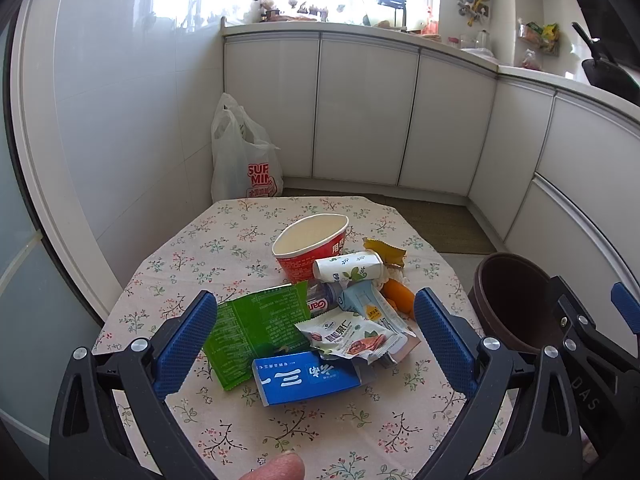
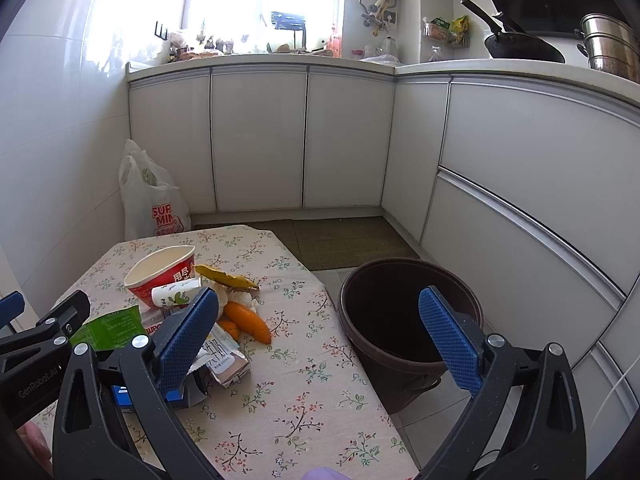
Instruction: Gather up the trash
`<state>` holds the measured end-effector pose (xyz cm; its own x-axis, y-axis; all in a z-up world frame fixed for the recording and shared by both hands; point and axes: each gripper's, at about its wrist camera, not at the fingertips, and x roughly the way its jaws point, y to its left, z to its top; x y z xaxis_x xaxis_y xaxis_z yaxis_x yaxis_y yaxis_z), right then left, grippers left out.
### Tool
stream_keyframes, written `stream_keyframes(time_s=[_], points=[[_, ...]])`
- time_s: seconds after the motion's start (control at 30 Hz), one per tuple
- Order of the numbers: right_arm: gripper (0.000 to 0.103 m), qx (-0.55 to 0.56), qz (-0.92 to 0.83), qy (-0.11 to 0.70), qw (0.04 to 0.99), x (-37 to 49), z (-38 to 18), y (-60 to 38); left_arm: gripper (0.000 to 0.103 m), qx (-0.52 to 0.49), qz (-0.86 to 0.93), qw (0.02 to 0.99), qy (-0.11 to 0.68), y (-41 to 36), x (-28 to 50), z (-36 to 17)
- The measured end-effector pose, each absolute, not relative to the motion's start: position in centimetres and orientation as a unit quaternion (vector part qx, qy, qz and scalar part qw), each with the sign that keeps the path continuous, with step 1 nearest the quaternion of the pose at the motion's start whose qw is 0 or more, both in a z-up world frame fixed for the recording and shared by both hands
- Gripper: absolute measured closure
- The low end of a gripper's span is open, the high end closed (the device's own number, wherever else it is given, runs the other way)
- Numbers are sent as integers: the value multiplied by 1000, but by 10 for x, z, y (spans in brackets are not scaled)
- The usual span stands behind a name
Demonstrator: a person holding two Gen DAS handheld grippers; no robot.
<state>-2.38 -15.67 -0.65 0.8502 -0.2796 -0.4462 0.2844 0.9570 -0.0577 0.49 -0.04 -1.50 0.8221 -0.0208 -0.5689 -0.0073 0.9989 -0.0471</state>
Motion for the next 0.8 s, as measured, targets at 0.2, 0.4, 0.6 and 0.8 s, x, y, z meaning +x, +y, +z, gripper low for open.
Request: stream_keyframes(time_s=[0.2,0.4,0.6,0.8], points=[[7,5,-146,231,962,-24,-7,-156,7,-24,-3,953,301,0,5,-15],[7,5,-146,233,961,-24,-8,-155,7,-24,-3,953,303,1,5,-15],[7,5,-145,233,962,-24,-8,-156,7,-24,-4,953,304,2,6,-16],[7,5,-145,233,962,-24,-8,-155,7,-25,-3,952,307,2,7,-16]])
